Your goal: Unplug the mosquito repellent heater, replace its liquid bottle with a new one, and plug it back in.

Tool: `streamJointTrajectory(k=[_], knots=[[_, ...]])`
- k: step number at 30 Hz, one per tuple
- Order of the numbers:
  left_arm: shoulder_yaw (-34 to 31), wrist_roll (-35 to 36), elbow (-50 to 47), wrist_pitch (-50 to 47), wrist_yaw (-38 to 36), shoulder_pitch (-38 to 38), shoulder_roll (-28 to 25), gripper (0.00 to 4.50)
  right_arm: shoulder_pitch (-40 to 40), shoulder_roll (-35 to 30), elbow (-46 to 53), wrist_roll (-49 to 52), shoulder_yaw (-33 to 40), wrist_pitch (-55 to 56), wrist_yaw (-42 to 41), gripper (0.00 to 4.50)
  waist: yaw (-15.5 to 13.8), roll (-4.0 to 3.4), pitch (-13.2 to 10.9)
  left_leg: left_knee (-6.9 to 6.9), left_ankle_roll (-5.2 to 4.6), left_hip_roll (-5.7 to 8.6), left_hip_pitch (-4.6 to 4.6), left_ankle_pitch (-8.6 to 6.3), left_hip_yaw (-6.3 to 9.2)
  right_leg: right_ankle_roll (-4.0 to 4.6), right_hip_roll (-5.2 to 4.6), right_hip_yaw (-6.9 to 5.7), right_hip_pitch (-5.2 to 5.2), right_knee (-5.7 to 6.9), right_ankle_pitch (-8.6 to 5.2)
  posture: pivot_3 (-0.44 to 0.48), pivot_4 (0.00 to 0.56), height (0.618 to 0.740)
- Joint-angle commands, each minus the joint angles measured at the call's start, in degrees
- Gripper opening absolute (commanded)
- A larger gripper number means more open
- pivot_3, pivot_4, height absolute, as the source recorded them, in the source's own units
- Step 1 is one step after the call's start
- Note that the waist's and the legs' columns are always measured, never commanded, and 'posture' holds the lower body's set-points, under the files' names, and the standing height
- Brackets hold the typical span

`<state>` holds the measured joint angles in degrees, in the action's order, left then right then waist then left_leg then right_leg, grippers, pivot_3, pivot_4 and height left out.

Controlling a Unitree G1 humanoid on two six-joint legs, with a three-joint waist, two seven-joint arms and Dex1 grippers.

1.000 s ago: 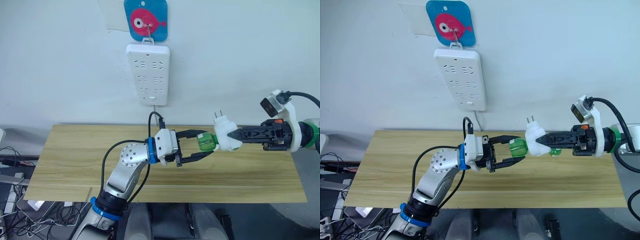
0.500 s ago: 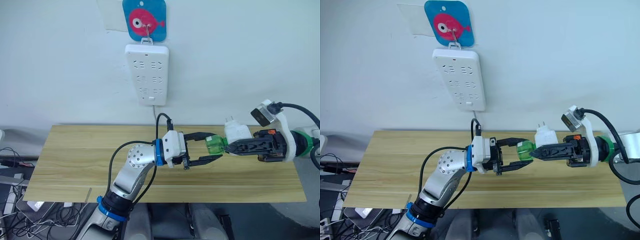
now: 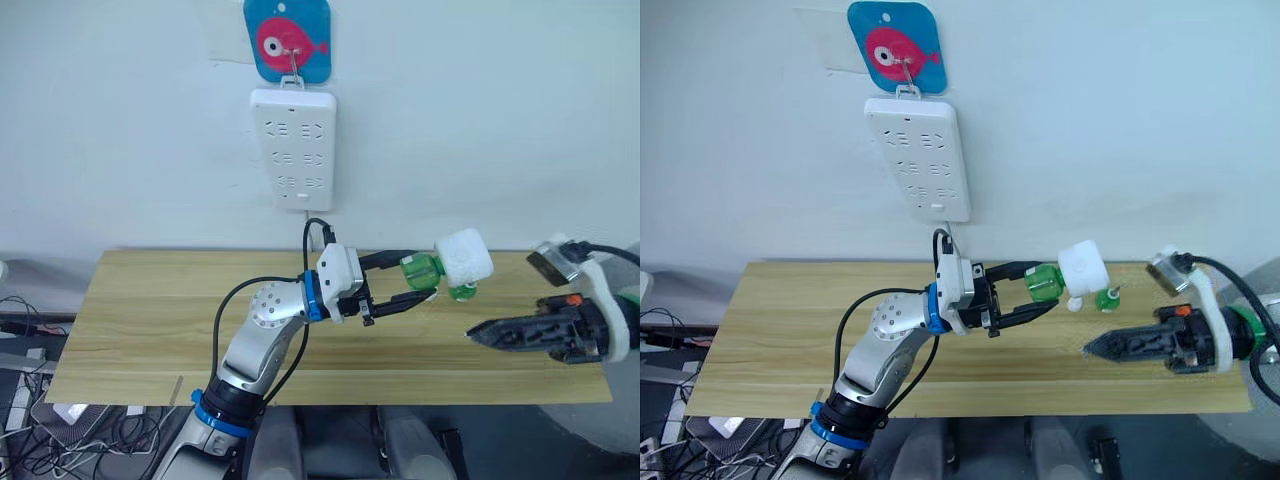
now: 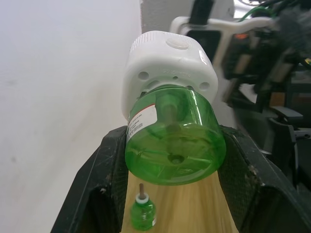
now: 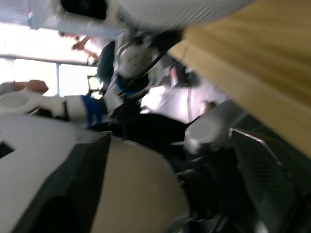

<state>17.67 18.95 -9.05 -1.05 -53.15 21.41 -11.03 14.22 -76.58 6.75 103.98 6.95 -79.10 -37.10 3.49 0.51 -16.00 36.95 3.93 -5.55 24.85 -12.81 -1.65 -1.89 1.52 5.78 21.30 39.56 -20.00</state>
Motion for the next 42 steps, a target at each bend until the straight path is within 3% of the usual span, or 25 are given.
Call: streamJointTrajectory(k=[1, 9, 13, 20, 26, 31, 34, 42], knots=[[-0.21, 1.59, -3.2, -0.13, -0.96, -0.56, -0.77, 2.22, 3.17, 0.82, -8.01, -11.47, 1.49, 2.48, -3.75, 2.81, 0.06, 0.0, 0.0, 0.0, 0.0, 0.0, 0.0, 0.0, 0.0, 0.0, 0.0, 0.0, 0.0, 0.02, 0.0, -0.163, 0.299, 0.74], [0.33, 4.56, -6.61, -2.76, -4.52, -1.94, -4.12, 2.22, 18.65, 10.86, -20.34, -31.74, -3.86, 5.74, -10.48, 0.02, 0.82, -0.06, -0.07, -0.03, 0.01, -0.02, -0.01, 0.0, -0.06, 0.0, 0.02, 0.05, 0.07, -0.07, 0.0, -0.16, 0.301, 0.74], [0.28, 5.99, -8.26, -5.31, -4.17, -1.8, -4.42, 2.22, 23.94, 18.19, -21.31, -35.52, -5.02, 3.83, -11.35, 0.02, 1.19, -0.02, -0.12, -0.06, 0.01, 0.01, 0.0, 0.0, -0.06, 0.0, 0.01, 0.06, 0.05, -0.09, 0.0, -0.14, 0.303, 0.74], [-1.74, 6.63, -8.29, -8.46, -0.2, -0.18, -3.25, 2.22, 19.53, 20.65, -9.94, -29.77, -0.93, -6.51, -12.72, 0.02, 0.25, 0.0, -0.18, -0.05, 0.0, 0.01, 0.06, 0.0, -0.01, 0.0, 0.0, -0.01, 0.05, -0.11, 0.0, -0.123, 0.309, 0.74], [-2.32, 5.16, -7.17, -8.29, 1.82, 0.41, -2.76, 2.22, 14.94, 20.78, -2.24, -16.9, 5.12, -12.33, -7.25, 0.02, -0.21, 0.01, -0.21, -0.04, 0.0, 0.01, 0.06, 0.0, 0.02, 0.0, 0.0, -0.03, 0.0, -0.07, 0.0, -0.135, 0.303, 0.74], [-2.1, 3.74, -5.68, -6.88, 1.03, 0.47, -3.29, 2.22, 13.78, 15.17, -0.39, 1.98, 2.8, -6.03, 2.22, 0.02, -0.16, 0.03, -0.23, -0.06, -0.01, 0.04, 0.06, -0.01, 0.01, 0.0, 0.0, -0.01, 0.0, -0.07, 0.0, -0.15, 0.296, 0.74], [-1.57, 3.26, -5.4, -6.2, 0.46, 0.16, -3.26, 2.22, 17.32, 14.15, -1.38, 8.69, -0.74, -0.54, 7.82, 0.02, 0.24, 0.2, -0.32, -0.05, -0.04, 0.03, 0.05, -0.02, 0.0, 0.0, 0.01, 0.0, 0.0, -0.08, 0.0, -0.155, 0.289, 0.74], [-0.37, 2.62, -5.3, -5.39, -0.81, -0.47, -3.37, 2.22, 30.02, 20.11, -9.29, 6.4, -6.21, 4.16, 16.51, 0.02, 1.28, 0.23, -0.34, -0.07, -0.01, -0.01, 0.09, -0.01, 0.01, 0.0, 0.01, -0.03, 0.04, -0.1, 0.0, -0.152, 0.28, 0.74]])
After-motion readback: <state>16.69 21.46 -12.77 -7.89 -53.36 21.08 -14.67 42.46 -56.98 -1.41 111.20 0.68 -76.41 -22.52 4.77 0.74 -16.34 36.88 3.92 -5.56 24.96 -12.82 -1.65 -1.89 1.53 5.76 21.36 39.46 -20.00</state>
